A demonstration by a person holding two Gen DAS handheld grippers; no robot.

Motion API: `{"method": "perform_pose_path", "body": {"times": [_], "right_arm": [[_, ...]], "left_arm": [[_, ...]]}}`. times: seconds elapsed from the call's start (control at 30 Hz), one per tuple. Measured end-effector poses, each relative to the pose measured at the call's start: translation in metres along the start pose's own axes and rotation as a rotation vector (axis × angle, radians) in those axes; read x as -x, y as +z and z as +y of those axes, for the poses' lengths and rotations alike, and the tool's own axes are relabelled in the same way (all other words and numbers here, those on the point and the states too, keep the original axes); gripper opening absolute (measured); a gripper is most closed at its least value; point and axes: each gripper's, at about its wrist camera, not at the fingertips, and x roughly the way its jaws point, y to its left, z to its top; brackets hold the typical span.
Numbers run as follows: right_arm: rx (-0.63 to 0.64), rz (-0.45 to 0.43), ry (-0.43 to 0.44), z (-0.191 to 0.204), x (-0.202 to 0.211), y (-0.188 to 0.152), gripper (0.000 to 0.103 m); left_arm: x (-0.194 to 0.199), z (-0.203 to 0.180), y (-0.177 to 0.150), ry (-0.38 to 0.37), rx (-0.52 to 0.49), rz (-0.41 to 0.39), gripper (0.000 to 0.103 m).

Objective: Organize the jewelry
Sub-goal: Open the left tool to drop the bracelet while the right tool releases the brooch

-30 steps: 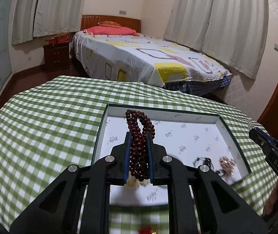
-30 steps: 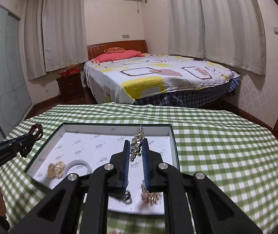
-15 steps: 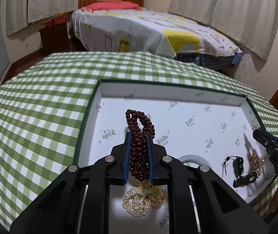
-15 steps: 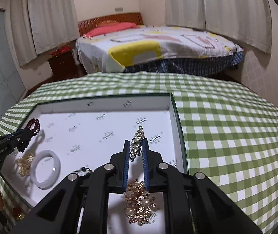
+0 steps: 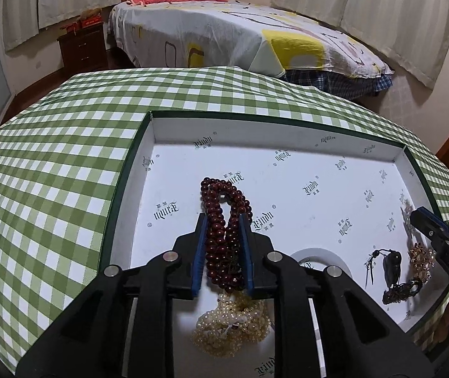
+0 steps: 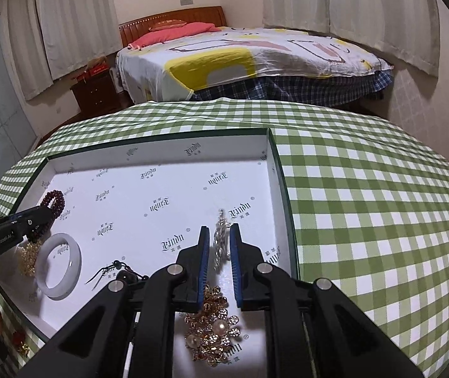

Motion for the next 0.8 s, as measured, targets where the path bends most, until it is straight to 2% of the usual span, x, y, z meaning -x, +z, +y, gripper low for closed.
{"method": "perform_pose_path", "body": {"times": [0.1, 0.13, 0.4, 0.53, 0.67, 0.8], "right_arm": [[-0.002, -0.013, -0.001, 0.0, 0.002, 0.0, 0.027], [-0.003, -0.017, 0.003, 0.0, 0.003, 0.0, 0.028], [-0.004, -0.061, 0.002, 0.002, 0.019, -0.004, 0.031], [-0.006, -0.082, 0.001, 0.002, 0.028, -0.006, 0.031], [-0.004, -0.103, 0.001, 0.004, 0.038, -0.008, 0.031], [-0.001, -0.125, -0.001, 0.007, 0.049, -0.011, 0.031]], "left_arm": [[0.0, 0.0, 0.002, -0.004, 0.002, -0.001, 0.027], [0.0, 0.001, 0.002, -0.009, 0.002, -0.001, 0.028], [0.013, 0.003, -0.004, -0.03, 0.013, -0.045, 0.053], [0.016, 0.002, -0.005, -0.035, 0.012, -0.05, 0.056], [0.025, 0.002, -0.005, -0.038, 0.015, -0.075, 0.064], [0.04, 0.002, -0.008, -0.031, -0.002, -0.105, 0.065]]}}
